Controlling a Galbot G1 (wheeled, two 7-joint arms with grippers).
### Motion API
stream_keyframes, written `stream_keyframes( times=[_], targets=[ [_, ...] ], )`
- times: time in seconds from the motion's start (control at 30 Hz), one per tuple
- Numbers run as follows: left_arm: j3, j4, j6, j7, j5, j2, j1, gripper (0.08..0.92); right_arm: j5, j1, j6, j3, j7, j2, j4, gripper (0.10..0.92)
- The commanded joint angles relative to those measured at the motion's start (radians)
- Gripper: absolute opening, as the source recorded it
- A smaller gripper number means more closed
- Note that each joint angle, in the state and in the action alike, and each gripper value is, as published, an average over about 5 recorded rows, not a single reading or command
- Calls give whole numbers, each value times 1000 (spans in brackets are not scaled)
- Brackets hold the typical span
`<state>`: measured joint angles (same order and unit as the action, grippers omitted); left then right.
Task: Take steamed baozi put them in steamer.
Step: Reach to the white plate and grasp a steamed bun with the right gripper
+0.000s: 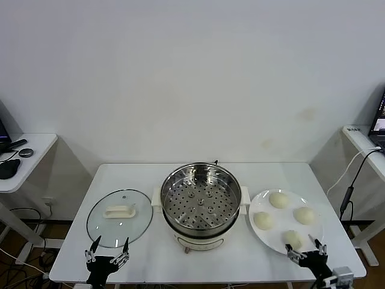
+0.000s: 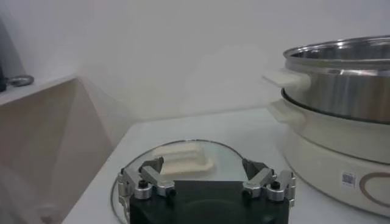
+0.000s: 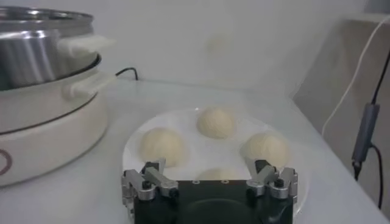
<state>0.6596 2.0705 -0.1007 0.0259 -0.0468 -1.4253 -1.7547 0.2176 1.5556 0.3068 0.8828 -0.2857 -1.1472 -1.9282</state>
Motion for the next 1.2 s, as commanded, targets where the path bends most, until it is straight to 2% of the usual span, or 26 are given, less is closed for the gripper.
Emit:
stream_keyframes(
  times=[0.03, 0.1, 0.23, 0.37, 0.47, 0.6, 0.7, 0.87, 1.2],
  targets=[
    [0, -1, -3, -1, 3, 1, 0, 823, -160, -275, 126, -11, -138, 300, 89, 823],
    [-2, 0, -3, 0, 9, -3, 3, 823, -238, -344, 137, -55, -219, 377, 127, 823],
    [-10, 2, -9, 0, 22, -23, 19, 823, -438, -562, 114, -253, -476, 548, 249, 823],
    [-11, -1, -13, -2, 33, -37, 24, 823, -608, -894, -4, -560, -725, 612, 429, 823],
    [-6, 0, -12, -5, 35, -45, 22, 823, -662, -1112, -74, -816, -821, 621, 537, 823],
    [7, 4, -10, -8, 30, -57, 17, 823, -663, -1347, -138, -1140, -885, 599, 649, 823],
    [18, 9, -8, -12, 24, -63, 9, 823, -661, -1431, -155, -1257, -907, 537, 736, 823],
    [29, 13, 2, -19, 21, -71, -16, 823, -674, -1465, -206, -1299, -942, 440, 845, 823],
    [33, 16, 6, -21, 33, -76, -28, 823, -715, -1406, -237, -1271, -958, 355, 907, 823]
  ],
)
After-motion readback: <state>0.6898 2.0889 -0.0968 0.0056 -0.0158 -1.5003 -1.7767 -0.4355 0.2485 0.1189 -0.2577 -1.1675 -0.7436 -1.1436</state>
